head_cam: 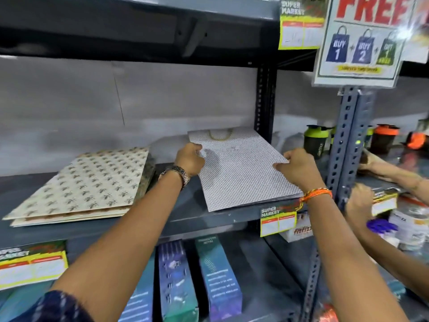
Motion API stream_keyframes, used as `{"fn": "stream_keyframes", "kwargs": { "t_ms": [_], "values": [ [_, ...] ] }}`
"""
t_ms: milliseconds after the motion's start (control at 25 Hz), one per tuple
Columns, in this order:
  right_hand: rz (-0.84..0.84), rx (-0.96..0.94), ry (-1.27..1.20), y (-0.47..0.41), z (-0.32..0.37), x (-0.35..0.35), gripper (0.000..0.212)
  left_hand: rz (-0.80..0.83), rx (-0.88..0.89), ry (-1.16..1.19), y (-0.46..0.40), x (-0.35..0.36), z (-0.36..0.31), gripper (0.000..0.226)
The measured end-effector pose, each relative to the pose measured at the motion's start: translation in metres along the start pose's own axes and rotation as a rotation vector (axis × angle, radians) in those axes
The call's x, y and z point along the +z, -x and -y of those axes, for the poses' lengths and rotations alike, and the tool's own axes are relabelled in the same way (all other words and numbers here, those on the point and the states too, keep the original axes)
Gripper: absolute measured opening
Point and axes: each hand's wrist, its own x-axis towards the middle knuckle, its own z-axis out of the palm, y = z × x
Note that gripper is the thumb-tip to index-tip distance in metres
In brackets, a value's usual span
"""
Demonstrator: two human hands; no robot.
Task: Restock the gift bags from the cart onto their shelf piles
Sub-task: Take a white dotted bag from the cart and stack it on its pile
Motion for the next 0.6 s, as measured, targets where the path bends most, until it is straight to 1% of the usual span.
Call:
{"fn": "stream_keyframes", "kwargs": {
  "t_ms": [40,120,200,320,360,440,520,600],
  "values": [
    [0.037,-0.007,0.026,-0.002,0.0,0.003,0.032,0.017,0.004,-0.06,-0.002,0.002,0.0,0.06],
    [0.085,-0.02,0.044,-0.009,-0.003,0.009,0.037,0.057,-0.003,-0.126,-0.007,0.004,-0.001,0.058],
    [0.107,-0.019,0.061,-0.011,-0.002,0.013,0.038,0.092,-0.041,-0.124,-0.01,0.007,0.001,0.055],
    [0.166,0.019,0.141,-0.012,-0.003,0.02,0.03,0.145,-0.058,-0.145,-0.011,0.014,0.004,0.052],
    [0.177,0.022,0.171,-0.012,-0.003,0.022,0.031,0.163,-0.061,-0.165,-0.01,0.015,0.006,0.052],
    [0.182,0.017,0.223,-0.013,-0.001,0.022,0.029,0.178,-0.068,-0.196,-0.008,0.016,0.009,0.053],
    [0.183,0.015,0.272,-0.012,0.003,0.022,0.035,0.187,-0.073,-0.191,-0.005,0.014,0.011,0.056],
    [0.145,-0.004,0.303,-0.009,0.012,0.023,0.034,0.175,-0.05,-0.188,0.0,0.009,0.008,0.057]
  ]
}}
